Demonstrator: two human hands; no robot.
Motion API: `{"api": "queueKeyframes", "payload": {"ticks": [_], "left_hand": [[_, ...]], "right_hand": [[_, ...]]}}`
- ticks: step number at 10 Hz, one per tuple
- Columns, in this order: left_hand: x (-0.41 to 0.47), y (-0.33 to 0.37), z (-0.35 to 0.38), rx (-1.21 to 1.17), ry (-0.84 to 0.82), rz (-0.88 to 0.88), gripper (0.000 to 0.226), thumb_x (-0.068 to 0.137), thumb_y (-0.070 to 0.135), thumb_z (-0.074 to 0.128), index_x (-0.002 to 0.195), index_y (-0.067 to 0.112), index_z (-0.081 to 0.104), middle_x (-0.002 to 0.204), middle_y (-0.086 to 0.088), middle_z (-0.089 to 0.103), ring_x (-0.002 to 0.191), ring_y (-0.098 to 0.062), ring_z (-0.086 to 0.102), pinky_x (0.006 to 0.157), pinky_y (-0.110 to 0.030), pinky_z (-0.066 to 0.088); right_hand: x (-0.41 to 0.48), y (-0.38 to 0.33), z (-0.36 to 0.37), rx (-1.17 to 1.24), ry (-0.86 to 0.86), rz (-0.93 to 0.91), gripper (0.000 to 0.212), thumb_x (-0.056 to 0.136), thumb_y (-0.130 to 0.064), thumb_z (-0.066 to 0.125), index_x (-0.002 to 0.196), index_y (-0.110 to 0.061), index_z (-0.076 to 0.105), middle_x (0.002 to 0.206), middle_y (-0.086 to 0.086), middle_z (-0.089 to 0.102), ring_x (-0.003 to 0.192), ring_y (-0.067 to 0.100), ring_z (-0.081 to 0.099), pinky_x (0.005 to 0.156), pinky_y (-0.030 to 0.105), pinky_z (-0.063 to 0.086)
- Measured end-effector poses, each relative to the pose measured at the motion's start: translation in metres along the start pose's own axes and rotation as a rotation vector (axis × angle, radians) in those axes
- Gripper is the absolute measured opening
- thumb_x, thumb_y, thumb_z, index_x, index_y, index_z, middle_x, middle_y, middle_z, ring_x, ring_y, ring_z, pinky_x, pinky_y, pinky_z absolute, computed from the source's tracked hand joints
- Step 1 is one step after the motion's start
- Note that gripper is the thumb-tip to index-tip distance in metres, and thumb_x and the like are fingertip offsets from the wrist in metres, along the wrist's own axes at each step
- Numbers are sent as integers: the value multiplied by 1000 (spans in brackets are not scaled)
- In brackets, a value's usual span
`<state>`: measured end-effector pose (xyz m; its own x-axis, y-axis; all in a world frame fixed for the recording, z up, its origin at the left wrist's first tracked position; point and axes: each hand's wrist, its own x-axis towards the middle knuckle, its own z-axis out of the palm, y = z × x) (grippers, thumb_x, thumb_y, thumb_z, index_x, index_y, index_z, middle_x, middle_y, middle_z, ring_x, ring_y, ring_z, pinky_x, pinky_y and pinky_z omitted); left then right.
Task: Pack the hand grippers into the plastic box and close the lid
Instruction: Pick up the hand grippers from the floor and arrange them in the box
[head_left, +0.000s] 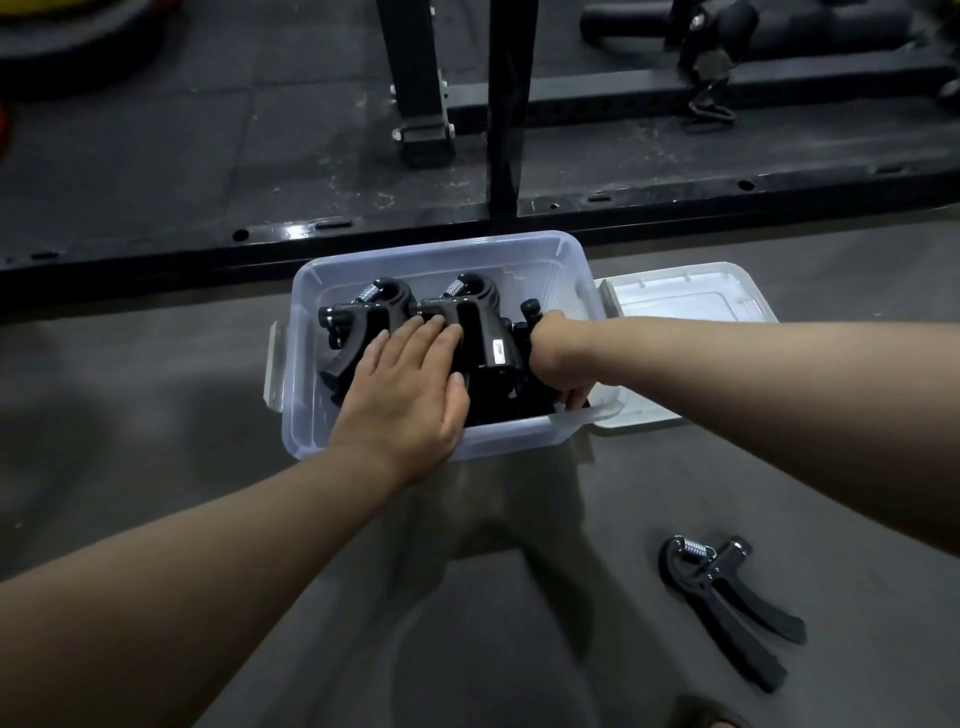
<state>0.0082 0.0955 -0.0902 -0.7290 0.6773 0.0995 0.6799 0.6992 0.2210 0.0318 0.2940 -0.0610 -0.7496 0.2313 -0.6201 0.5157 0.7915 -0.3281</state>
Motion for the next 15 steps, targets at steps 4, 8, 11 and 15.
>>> {"api": "queueKeyframes", "payload": {"ticks": [4,8,11,15], "left_hand": [[1,-1,1,8,13,-2,63,91,41,25,146,15,40,152,-5,40,144,-19,28,121,-42,15],[0,-1,0,-25,4,-6,63,92,41,24,148,16,38,154,-4,38,145,-18,25,121,-42,12],[1,0,-1,-18,-9,-15,65,90,43,21,148,16,38,154,-4,38,145,-18,25,121,-41,12],[0,-1,-1,-30,-12,-13,65,91,43,22,148,16,36,154,-4,37,146,-17,24,122,-40,11]], "right_hand": [[-9,0,1,-787,-6,-221,29,92,-9,56,121,-4,57,117,11,62,105,29,63,75,29,44],[-1,14,-12,-1082,-161,-289,23,97,-23,45,111,-18,62,93,-12,56,118,19,49,118,58,0],[7,18,5,-1065,68,-388,15,89,-19,60,102,-15,66,105,3,68,103,26,63,107,45,36],[11,18,-4,-1088,13,-328,25,92,-35,54,110,-22,64,114,0,64,122,23,49,116,59,11]]}}
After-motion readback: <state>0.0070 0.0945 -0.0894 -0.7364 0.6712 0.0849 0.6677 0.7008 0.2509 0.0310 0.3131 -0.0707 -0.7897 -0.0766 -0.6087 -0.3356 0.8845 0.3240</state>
